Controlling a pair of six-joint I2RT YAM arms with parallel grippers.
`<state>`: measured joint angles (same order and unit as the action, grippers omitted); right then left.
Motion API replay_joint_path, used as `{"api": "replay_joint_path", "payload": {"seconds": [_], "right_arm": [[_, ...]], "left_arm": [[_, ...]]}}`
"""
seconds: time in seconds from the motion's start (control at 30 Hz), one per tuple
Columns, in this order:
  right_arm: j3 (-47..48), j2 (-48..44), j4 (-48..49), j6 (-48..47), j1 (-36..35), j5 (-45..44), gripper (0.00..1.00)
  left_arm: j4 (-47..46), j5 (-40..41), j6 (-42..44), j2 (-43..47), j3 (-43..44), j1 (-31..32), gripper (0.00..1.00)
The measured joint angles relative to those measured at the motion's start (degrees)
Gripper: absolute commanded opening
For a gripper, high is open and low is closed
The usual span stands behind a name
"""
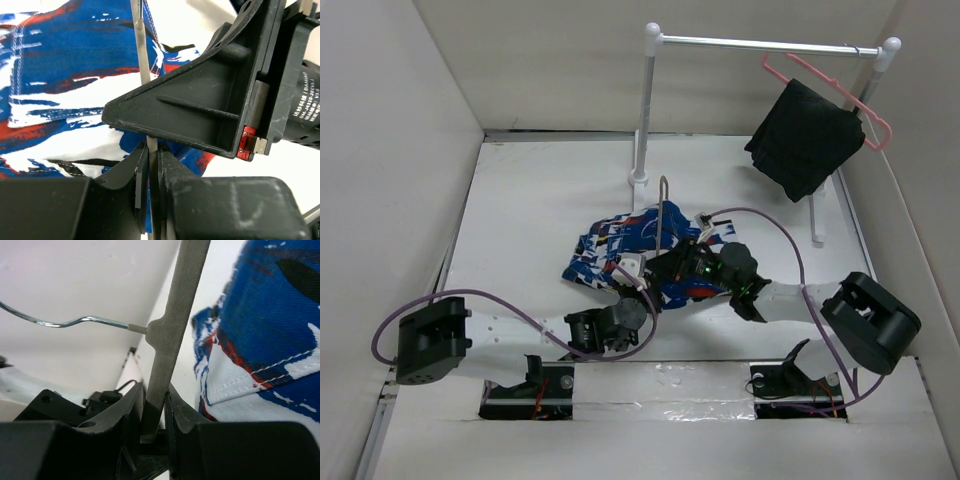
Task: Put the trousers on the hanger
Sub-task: Place the trousers on the hanger, then place the hanger at the clothesline.
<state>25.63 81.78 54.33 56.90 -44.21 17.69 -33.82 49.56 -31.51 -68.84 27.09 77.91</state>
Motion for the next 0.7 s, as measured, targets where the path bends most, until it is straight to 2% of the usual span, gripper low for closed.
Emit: {"api": "replay_joint_path", "payload": {"seconds": [0.07, 0.23, 0.33, 0.53, 0.7], "right_arm": [[0.52, -0.37, 0.72, 1.31, 0.46, 1.25, 0.15], [3.52, -3.15, -0.55, 3.19, 3.15, 5.70, 0.11], [5.77, -5.01, -4.04, 3.32, 6.58, 8.90, 0.11], [12.74, -6.38, -13.92, 2.86, 15.32, 13.25, 0.09], [20.37, -4.61, -17.16, 3.30, 21.42, 17.77, 0.03]], "left_arm": [[1.90, 0.09, 1.38, 1.75, 1.05, 0.00, 0.00], [4.17, -1.03, 3.58, 7.58, 2.89, 0.04, 0.19], [4.70, -1.36, 4.61, 13.20, 4.59, 0.17, 0.23], [7.02, -0.61, 4.81, 25.11, 6.05, 0.15, 0.24], [12.15, 0.94, 2.86, 33.35, 5.92, 0.15, 0.24]]}}
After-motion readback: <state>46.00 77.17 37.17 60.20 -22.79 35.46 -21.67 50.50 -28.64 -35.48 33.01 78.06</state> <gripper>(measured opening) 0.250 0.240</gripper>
